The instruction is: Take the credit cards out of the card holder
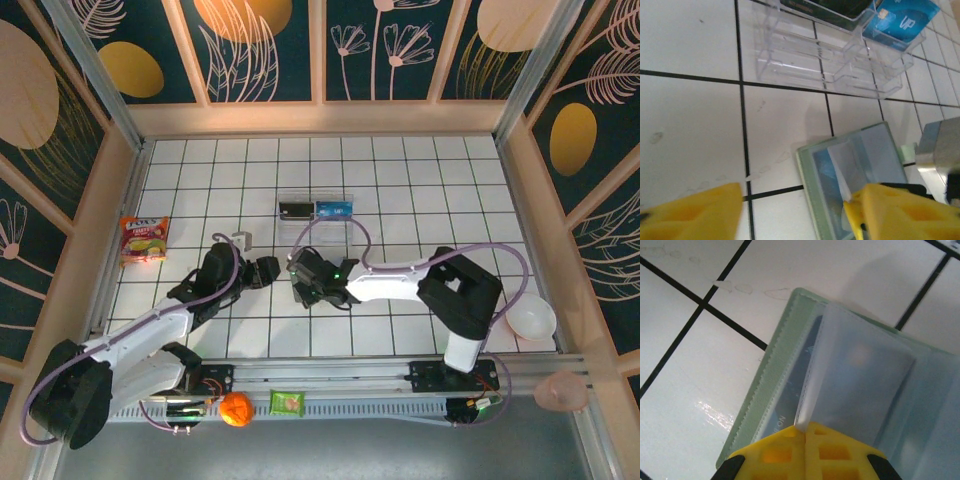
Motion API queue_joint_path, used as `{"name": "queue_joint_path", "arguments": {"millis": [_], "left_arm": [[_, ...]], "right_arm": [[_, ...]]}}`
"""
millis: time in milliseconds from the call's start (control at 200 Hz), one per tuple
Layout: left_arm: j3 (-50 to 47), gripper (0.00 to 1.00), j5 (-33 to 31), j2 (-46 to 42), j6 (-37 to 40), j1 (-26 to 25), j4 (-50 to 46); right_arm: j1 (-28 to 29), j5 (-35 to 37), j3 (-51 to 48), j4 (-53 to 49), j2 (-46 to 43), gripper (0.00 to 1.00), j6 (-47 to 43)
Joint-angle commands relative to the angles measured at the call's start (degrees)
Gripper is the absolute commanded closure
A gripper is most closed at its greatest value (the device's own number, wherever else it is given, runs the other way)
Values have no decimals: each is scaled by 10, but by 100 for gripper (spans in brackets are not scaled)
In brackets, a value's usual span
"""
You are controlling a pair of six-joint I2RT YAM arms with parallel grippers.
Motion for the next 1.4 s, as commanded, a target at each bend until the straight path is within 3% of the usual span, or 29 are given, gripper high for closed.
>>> {"name": "queue_joint_path", "arguments": {"millis": [0,360,571,816,1211,1396], "left_arm": [[-8,50,34,26,-11,-17,45],[-2,79,69,146,-40,-76,138],[16,100,54,188,-29,-81,114],[19,100,51,242,-22,-82,90],[22,100,57,258,-6,-82,81],[30,100,55,252,5,-81,72]], "right_arm": [[-18,-40,-33,74,-55,100,44],[-26,-74,-68,113,-82,100,113],[-25,-66,-73,108,-83,100,124],[-26,-50,-72,88,-81,100,139],[-57,78,-130,24,-147,100,224],[-59,116,-150,2,-210,71,228]]}}
